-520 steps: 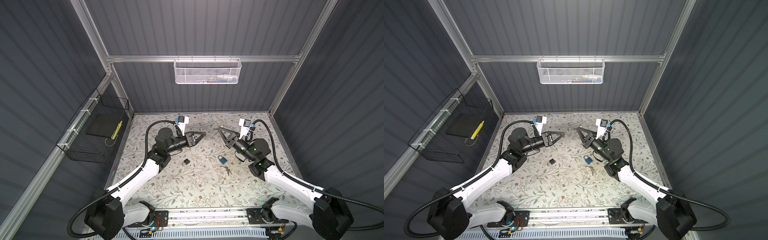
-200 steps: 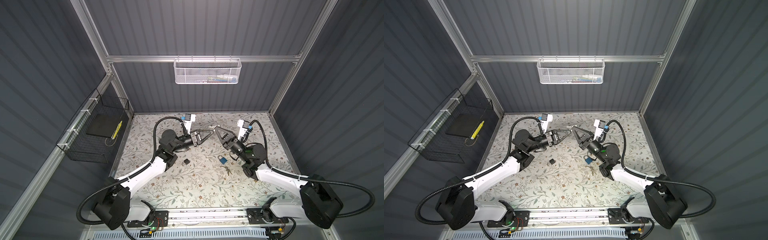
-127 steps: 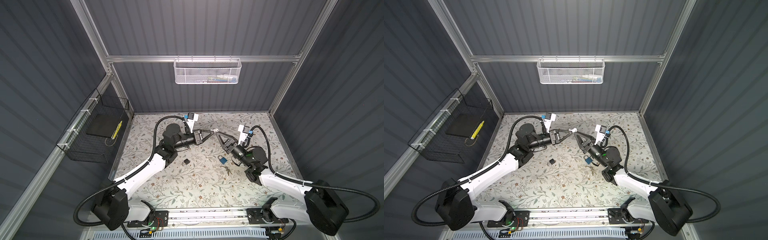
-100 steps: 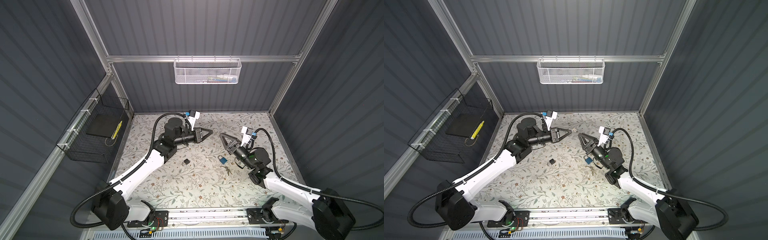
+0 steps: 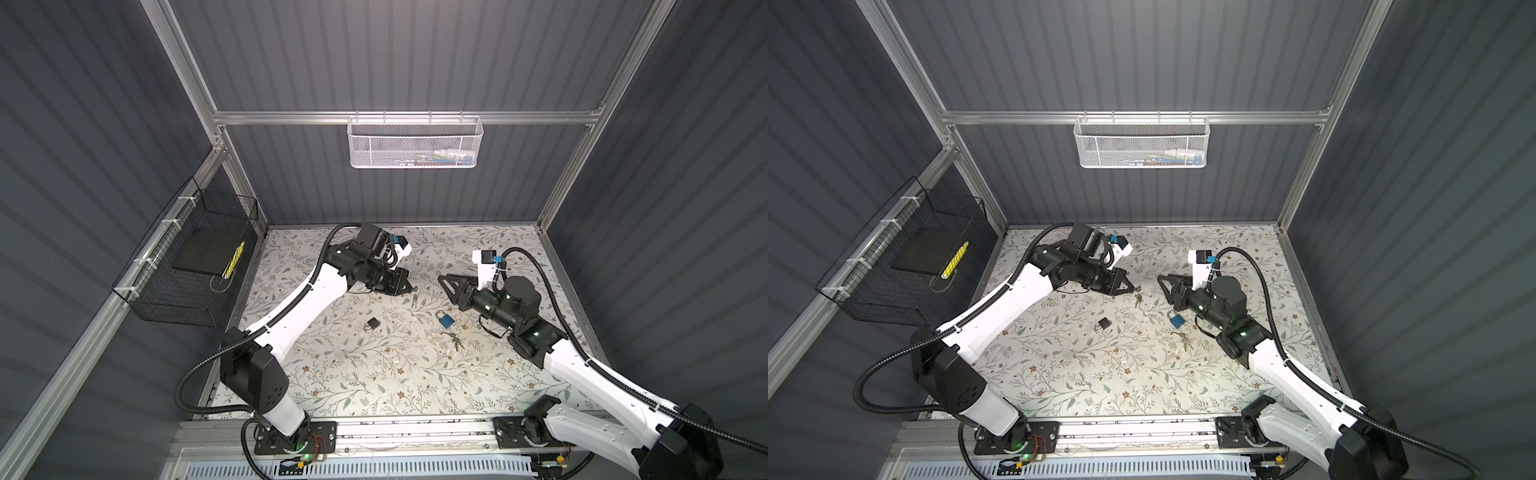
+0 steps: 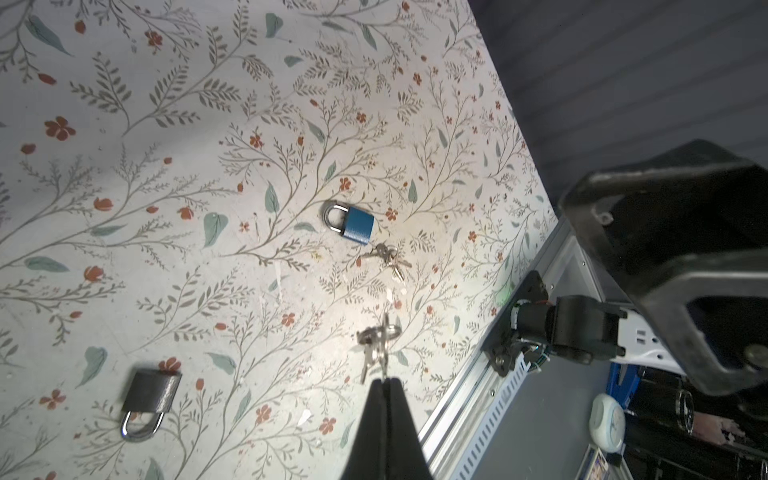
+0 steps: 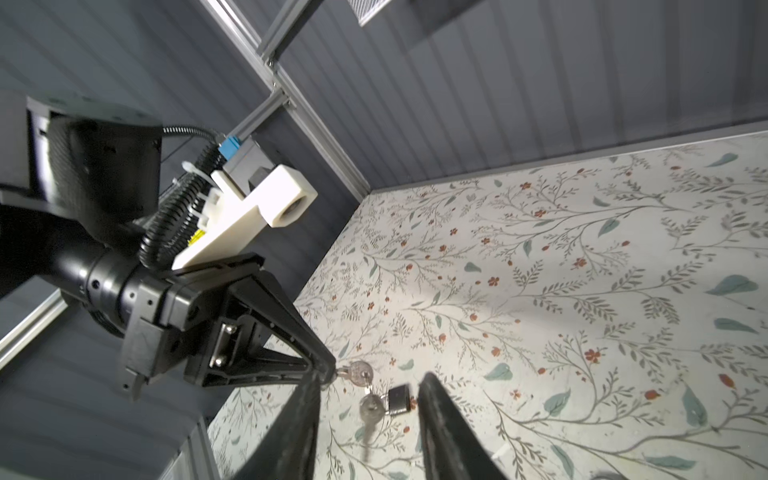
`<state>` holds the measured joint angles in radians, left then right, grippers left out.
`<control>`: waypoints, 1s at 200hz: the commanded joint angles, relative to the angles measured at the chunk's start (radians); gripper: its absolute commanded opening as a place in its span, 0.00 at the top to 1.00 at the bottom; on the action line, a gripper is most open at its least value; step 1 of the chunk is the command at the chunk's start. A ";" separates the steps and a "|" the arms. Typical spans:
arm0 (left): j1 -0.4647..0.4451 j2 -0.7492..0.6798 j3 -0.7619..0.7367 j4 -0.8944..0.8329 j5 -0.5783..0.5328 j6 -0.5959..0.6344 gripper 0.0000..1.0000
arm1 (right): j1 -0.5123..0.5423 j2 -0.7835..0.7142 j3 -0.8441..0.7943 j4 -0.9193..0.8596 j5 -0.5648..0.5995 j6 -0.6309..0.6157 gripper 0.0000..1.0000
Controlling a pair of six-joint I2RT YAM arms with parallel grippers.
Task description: Unlock with the key
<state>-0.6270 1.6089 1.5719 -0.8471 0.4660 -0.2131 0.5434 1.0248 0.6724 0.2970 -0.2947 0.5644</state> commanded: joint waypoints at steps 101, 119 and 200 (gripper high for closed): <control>0.000 -0.127 -0.023 0.039 0.289 0.098 1.00 | -0.161 0.169 -0.073 0.494 -0.684 0.333 0.57; -0.001 -0.129 -0.028 0.047 0.302 0.095 1.00 | -0.160 0.184 -0.077 0.543 -0.699 0.362 0.56; 0.000 -0.122 -0.055 0.104 0.316 0.063 1.00 | -0.134 0.222 -0.042 0.561 -0.749 0.385 0.61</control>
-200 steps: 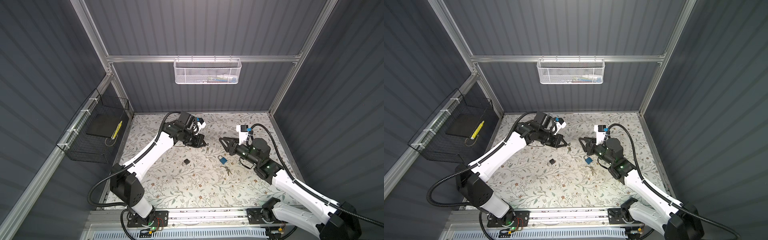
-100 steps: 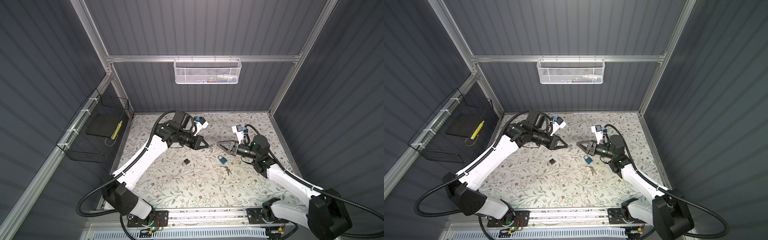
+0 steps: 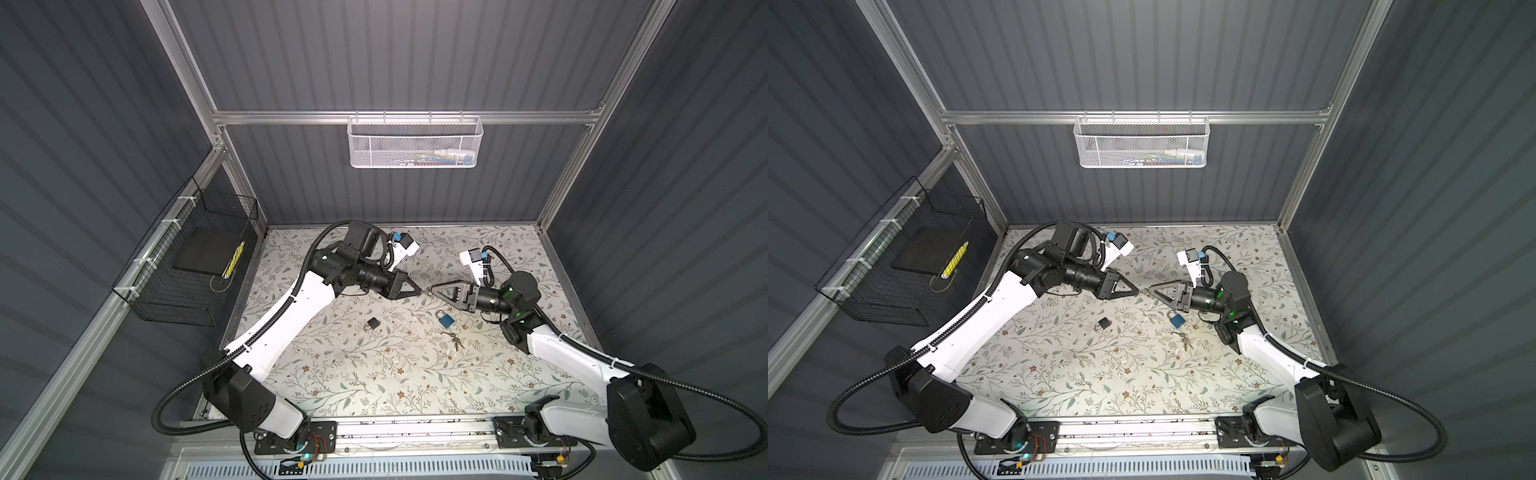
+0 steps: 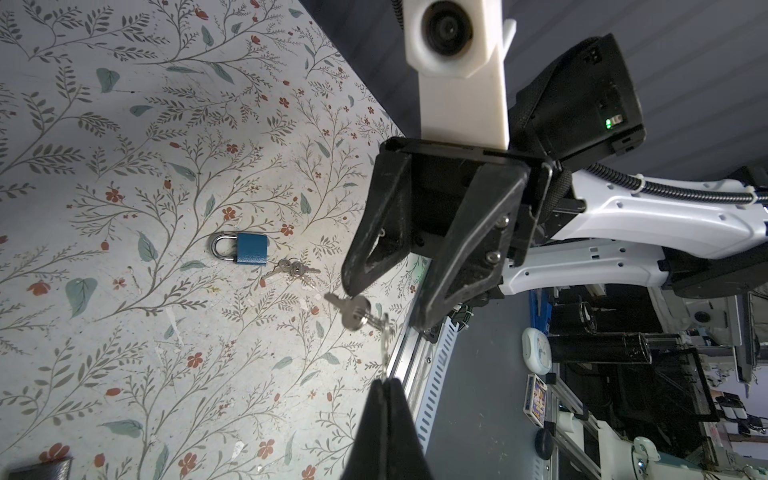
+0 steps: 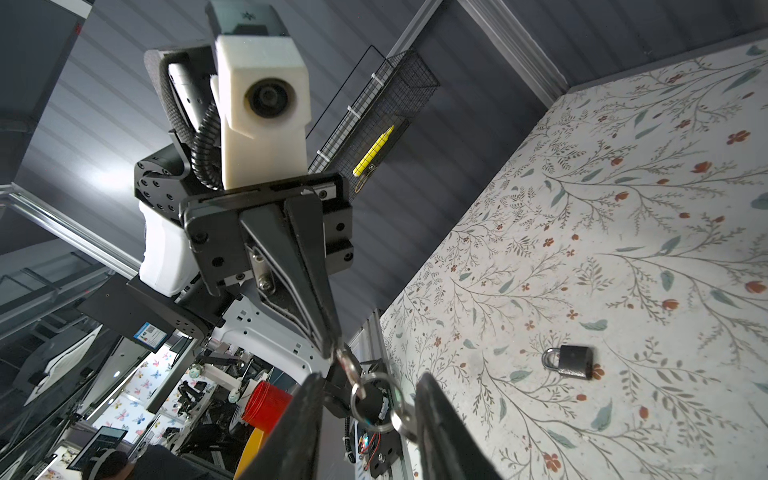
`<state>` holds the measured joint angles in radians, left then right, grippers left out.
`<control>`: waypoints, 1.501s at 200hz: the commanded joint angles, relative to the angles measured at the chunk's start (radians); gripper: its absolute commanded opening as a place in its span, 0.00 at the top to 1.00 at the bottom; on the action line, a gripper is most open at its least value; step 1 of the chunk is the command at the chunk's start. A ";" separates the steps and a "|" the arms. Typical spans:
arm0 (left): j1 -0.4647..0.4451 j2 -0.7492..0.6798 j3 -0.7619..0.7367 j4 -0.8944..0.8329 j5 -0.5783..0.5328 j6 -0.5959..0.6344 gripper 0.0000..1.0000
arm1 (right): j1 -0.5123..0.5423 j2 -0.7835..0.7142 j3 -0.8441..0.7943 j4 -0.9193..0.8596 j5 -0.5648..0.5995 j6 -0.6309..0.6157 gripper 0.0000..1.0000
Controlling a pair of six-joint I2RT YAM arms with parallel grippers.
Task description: Unlock with the key
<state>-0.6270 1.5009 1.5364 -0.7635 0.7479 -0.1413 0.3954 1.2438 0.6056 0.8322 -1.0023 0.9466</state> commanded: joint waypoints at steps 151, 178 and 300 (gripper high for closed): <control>0.000 -0.025 -0.027 0.021 0.044 -0.013 1.00 | 0.040 -0.013 0.069 -0.072 -0.093 -0.047 0.91; 0.000 -0.032 -0.032 0.035 0.041 -0.020 1.00 | 0.042 -0.024 0.067 -0.100 -0.079 -0.073 1.00; 0.090 -0.257 -0.350 0.544 -0.262 -0.426 0.44 | 0.040 -0.052 0.026 -0.092 0.262 -0.047 1.00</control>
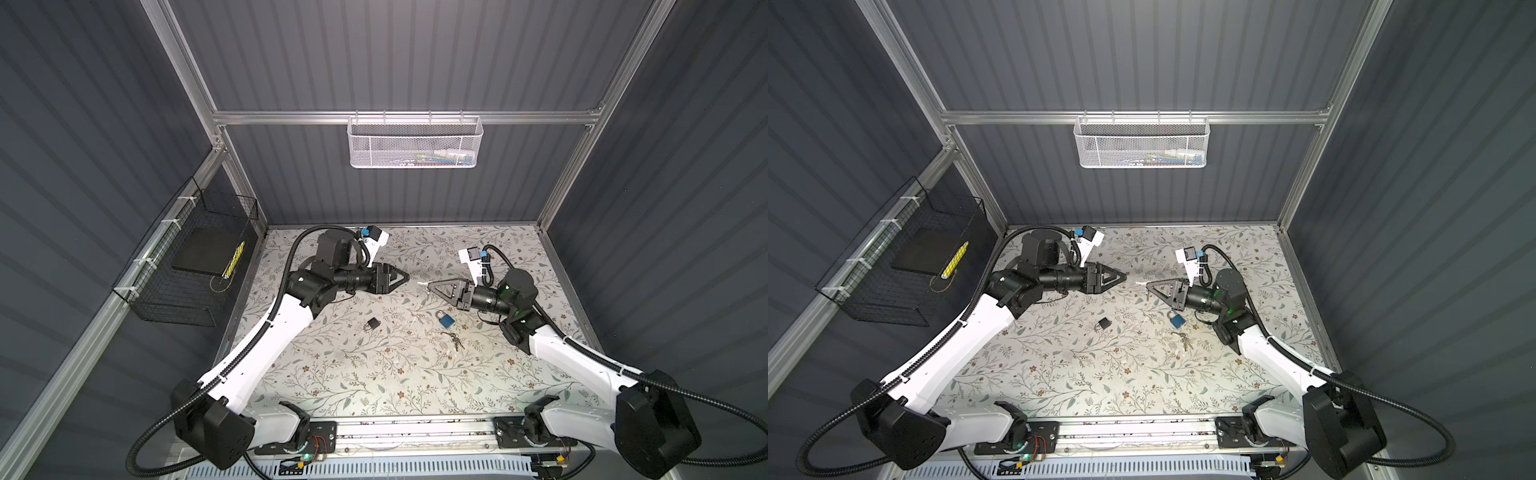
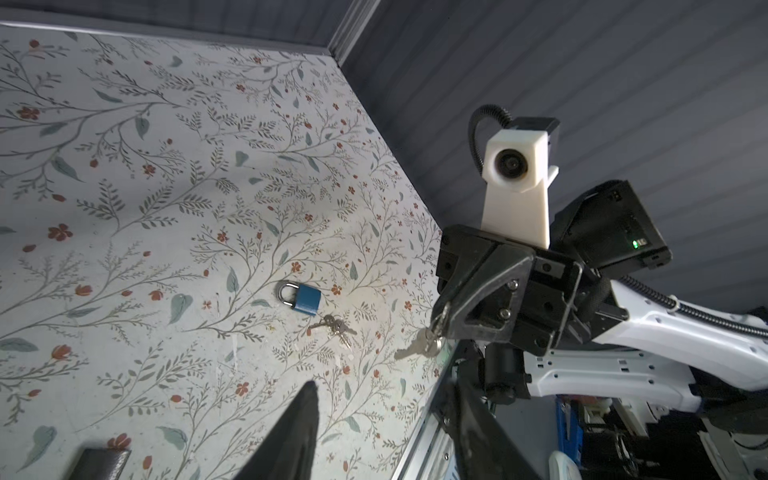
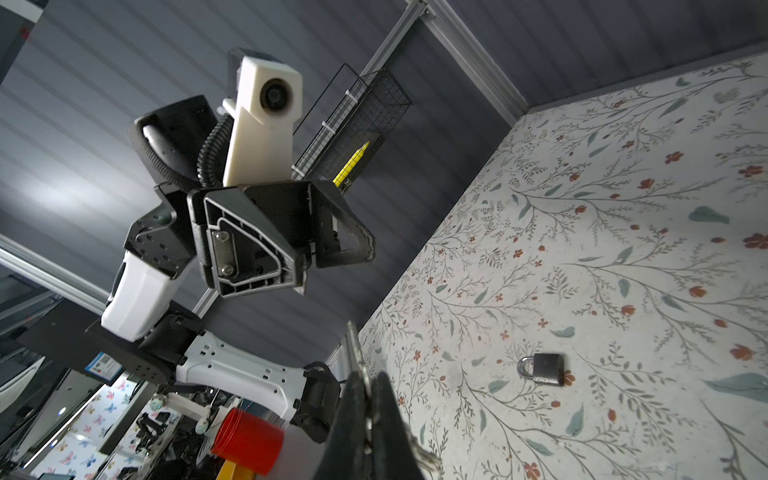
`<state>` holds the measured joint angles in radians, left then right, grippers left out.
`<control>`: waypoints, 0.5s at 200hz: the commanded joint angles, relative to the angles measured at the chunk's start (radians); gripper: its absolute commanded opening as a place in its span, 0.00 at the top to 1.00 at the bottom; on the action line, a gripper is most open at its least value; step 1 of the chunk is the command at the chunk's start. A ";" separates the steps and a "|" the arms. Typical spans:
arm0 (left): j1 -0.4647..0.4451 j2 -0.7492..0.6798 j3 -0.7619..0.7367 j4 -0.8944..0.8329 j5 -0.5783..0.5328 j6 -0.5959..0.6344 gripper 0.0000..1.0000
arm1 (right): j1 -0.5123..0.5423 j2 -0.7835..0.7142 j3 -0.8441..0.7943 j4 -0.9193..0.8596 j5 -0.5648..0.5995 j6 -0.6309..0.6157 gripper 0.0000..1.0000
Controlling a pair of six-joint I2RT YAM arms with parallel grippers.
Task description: Unlock with the key
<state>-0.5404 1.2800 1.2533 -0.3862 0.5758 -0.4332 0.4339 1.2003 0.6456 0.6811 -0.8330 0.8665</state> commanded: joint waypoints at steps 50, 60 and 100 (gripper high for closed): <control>0.006 -0.044 -0.149 0.296 -0.162 -0.205 0.34 | 0.006 0.008 -0.017 0.055 0.213 0.065 1.00; 0.007 -0.040 -0.158 0.331 -0.155 -0.221 0.34 | 0.010 0.011 -0.016 0.059 0.227 0.071 1.00; 0.007 -0.028 -0.223 0.563 -0.080 -0.323 0.34 | 0.042 0.027 -0.016 0.117 0.269 0.082 1.00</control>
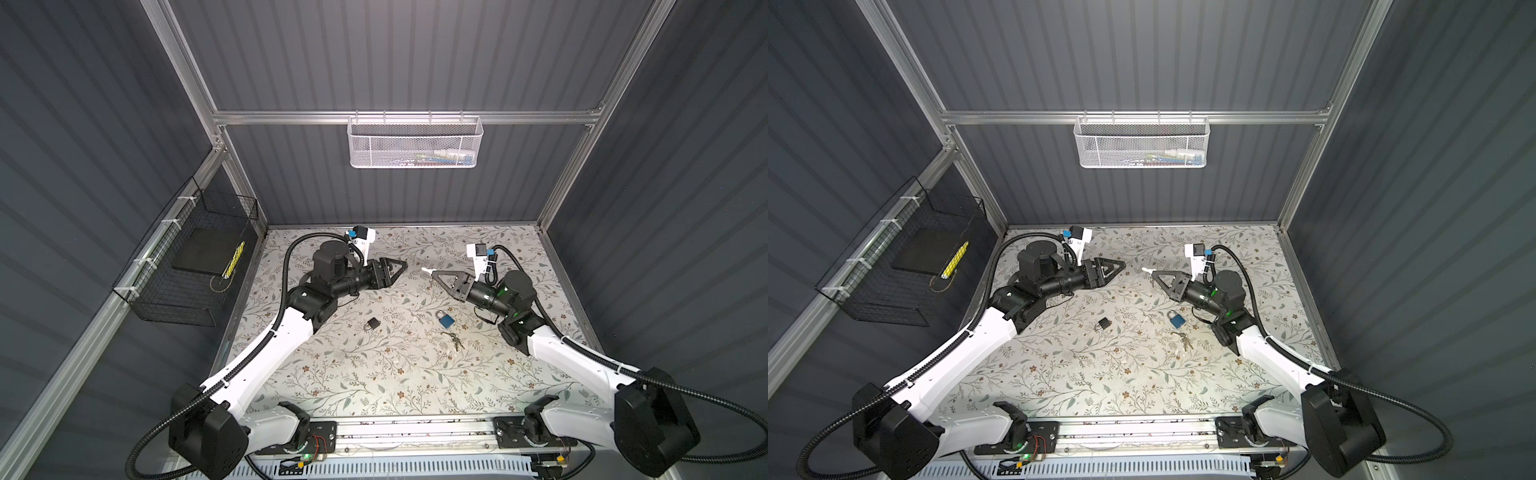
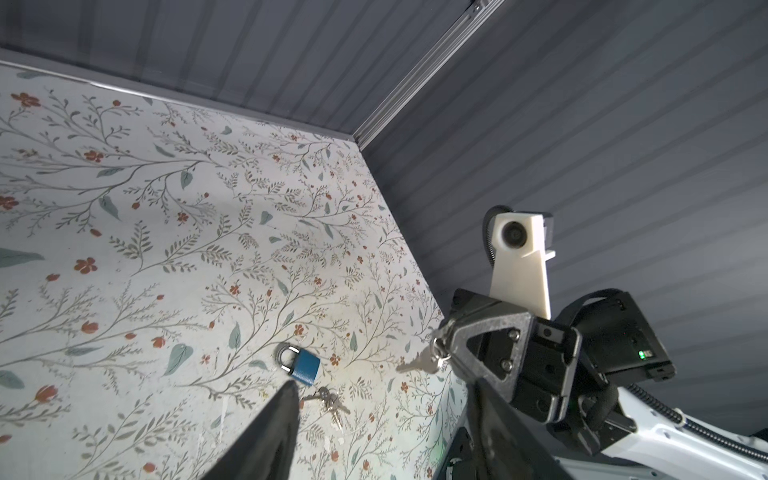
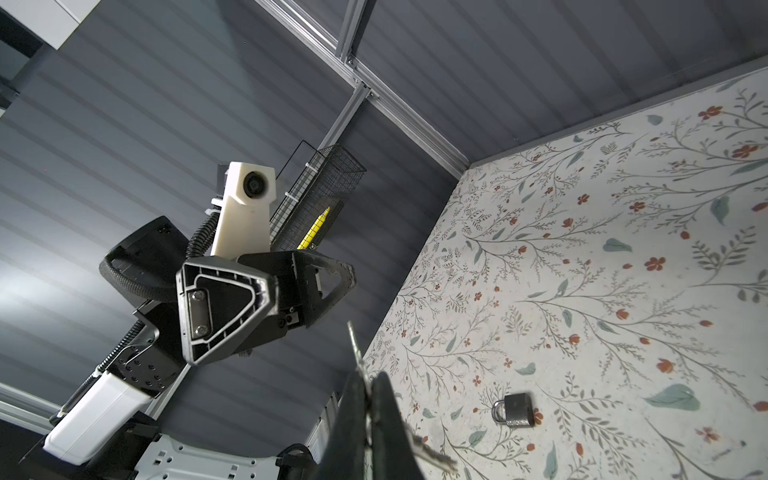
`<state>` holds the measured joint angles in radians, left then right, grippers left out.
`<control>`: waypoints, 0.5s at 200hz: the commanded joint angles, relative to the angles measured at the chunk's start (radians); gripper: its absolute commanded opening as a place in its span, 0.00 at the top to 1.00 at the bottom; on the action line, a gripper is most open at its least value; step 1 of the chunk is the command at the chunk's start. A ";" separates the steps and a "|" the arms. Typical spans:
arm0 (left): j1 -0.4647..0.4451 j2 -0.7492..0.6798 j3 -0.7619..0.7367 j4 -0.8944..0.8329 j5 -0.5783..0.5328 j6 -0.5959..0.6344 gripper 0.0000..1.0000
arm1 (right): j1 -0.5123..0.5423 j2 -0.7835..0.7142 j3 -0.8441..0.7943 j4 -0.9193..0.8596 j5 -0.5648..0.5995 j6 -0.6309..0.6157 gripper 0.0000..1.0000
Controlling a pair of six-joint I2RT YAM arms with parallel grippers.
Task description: Unlock with the key
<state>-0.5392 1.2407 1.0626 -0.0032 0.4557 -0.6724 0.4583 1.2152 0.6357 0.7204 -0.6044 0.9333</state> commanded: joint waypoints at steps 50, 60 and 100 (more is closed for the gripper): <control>0.007 0.021 -0.106 0.378 0.078 -0.184 0.28 | 0.047 0.042 -0.007 0.181 0.051 0.047 1.00; 0.007 0.028 -0.114 0.414 0.101 -0.196 0.28 | 0.055 0.051 -0.008 0.201 0.052 0.051 1.00; 0.008 0.071 -0.116 0.482 0.151 -0.231 0.33 | 0.073 0.079 -0.004 0.272 0.050 0.074 1.00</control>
<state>-0.5365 1.2907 0.9520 0.3889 0.5484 -0.8684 0.5201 1.2827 0.6338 0.9009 -0.5564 0.9905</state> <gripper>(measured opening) 0.689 0.052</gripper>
